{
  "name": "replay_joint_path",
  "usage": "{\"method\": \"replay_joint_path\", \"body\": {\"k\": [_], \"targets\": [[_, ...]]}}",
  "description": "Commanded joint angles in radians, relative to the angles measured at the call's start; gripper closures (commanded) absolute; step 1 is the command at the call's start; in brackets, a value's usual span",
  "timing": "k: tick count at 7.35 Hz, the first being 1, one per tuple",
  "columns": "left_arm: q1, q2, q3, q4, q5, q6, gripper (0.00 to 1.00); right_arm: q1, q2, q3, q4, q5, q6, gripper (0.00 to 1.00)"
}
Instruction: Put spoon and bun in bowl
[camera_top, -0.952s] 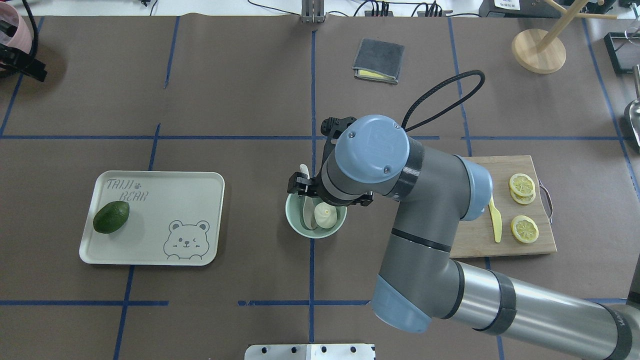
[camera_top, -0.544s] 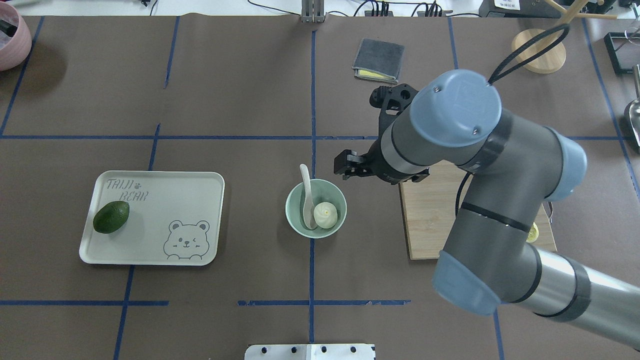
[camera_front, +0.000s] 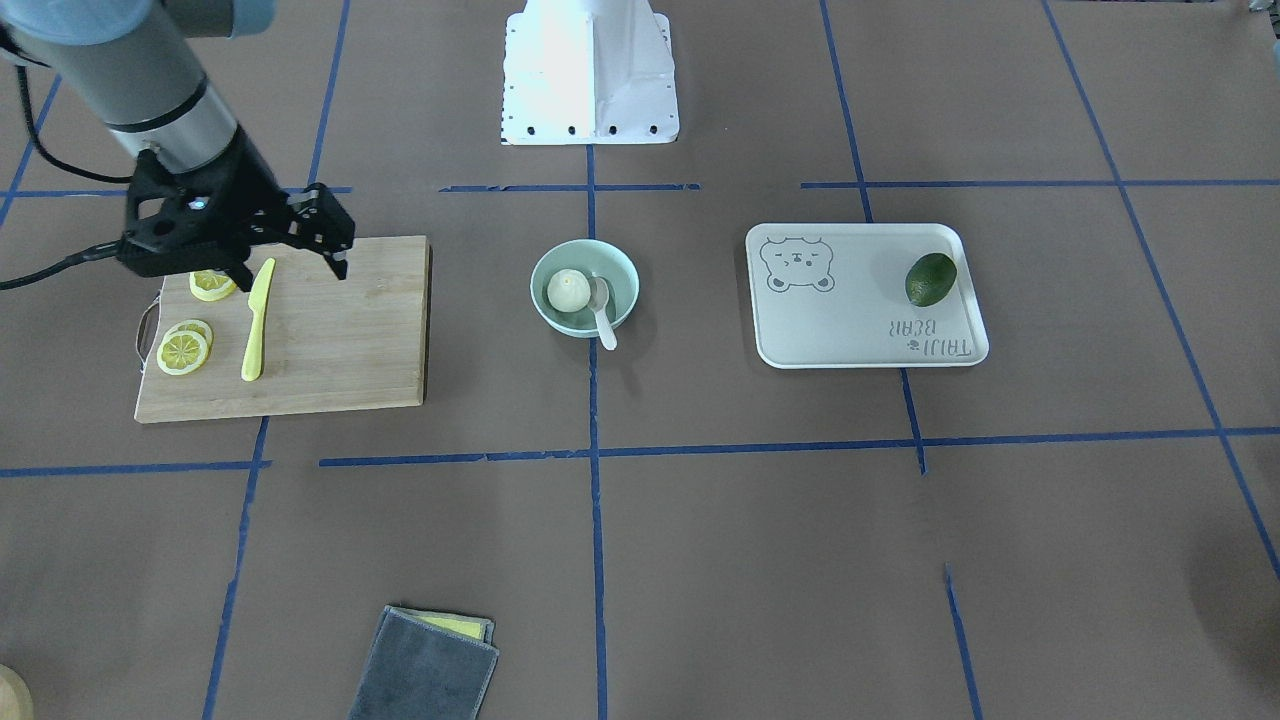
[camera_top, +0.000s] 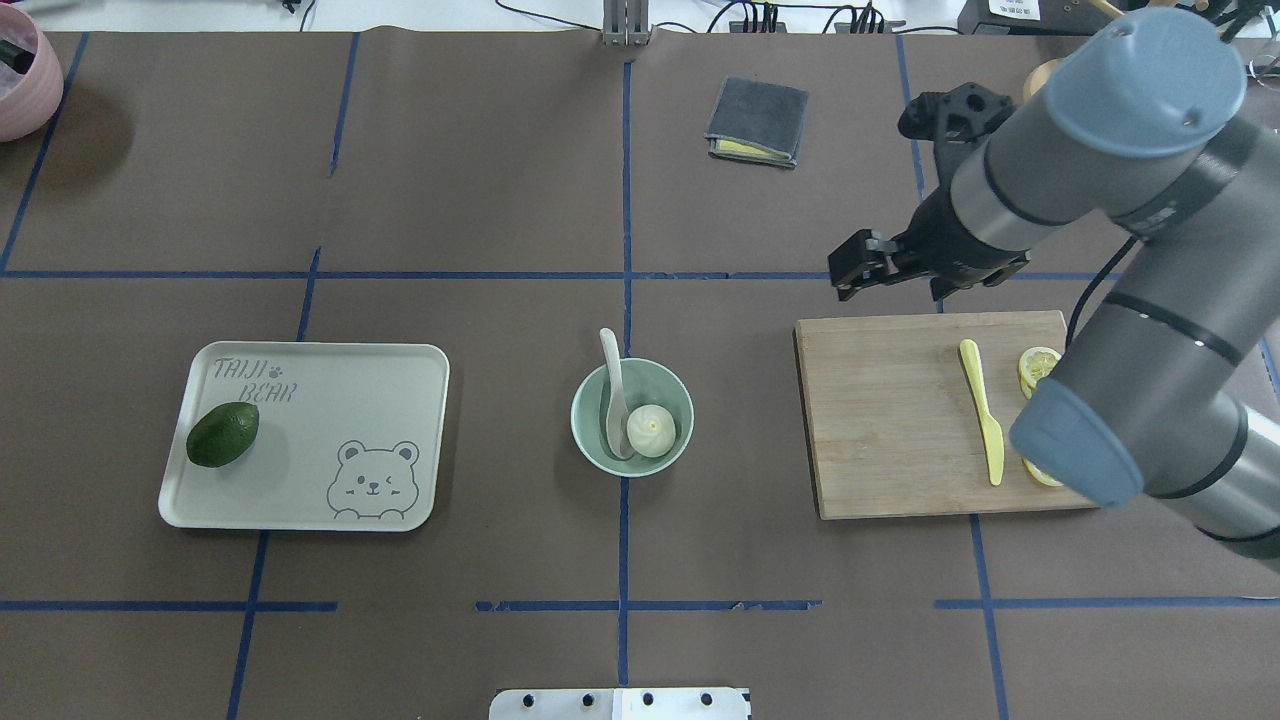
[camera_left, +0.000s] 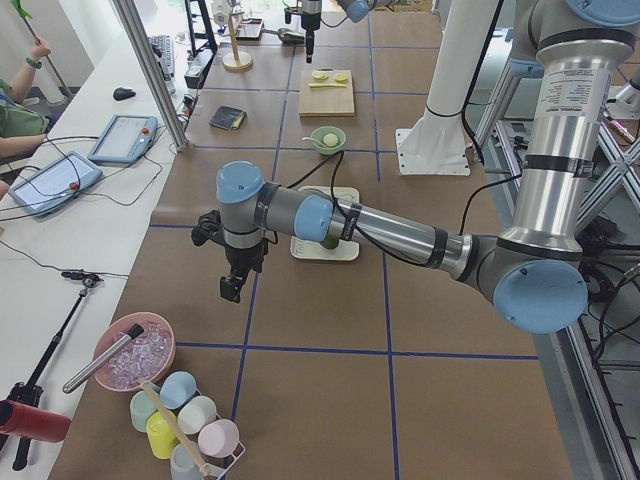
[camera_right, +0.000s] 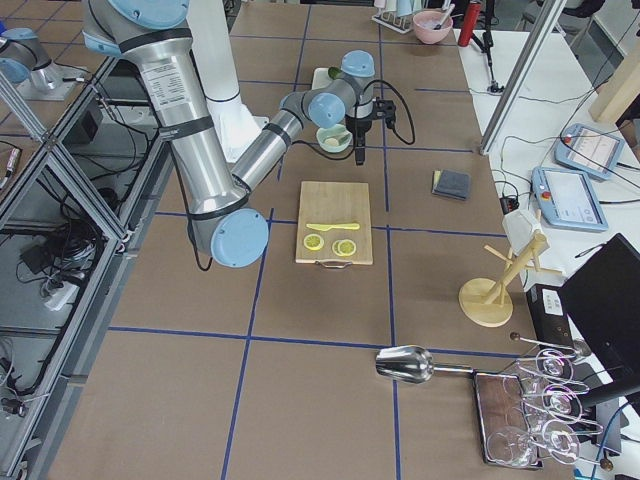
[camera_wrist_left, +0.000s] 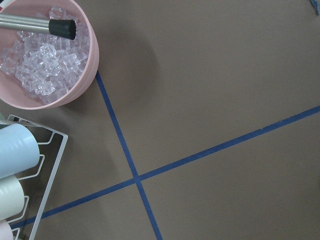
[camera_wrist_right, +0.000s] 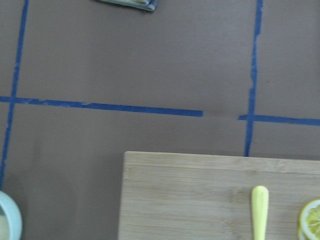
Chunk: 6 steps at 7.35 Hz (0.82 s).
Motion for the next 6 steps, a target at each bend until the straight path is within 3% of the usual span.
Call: {"method": "replay_joint_path", "body": {"k": [1, 6], "targets": [[-0.044, 0.057, 0.045, -0.002, -0.051, 0.072, 0.0, 0.168, -0.111, -0.031, -0.001, 0.089, -0.256, 0.0], [-0.053, 0.056, 0.042, 0.0, -0.056, 0.063, 0.0, 0.487, -0.299, -0.215, -0.001, 0.148, -0.772, 0.0]]}}
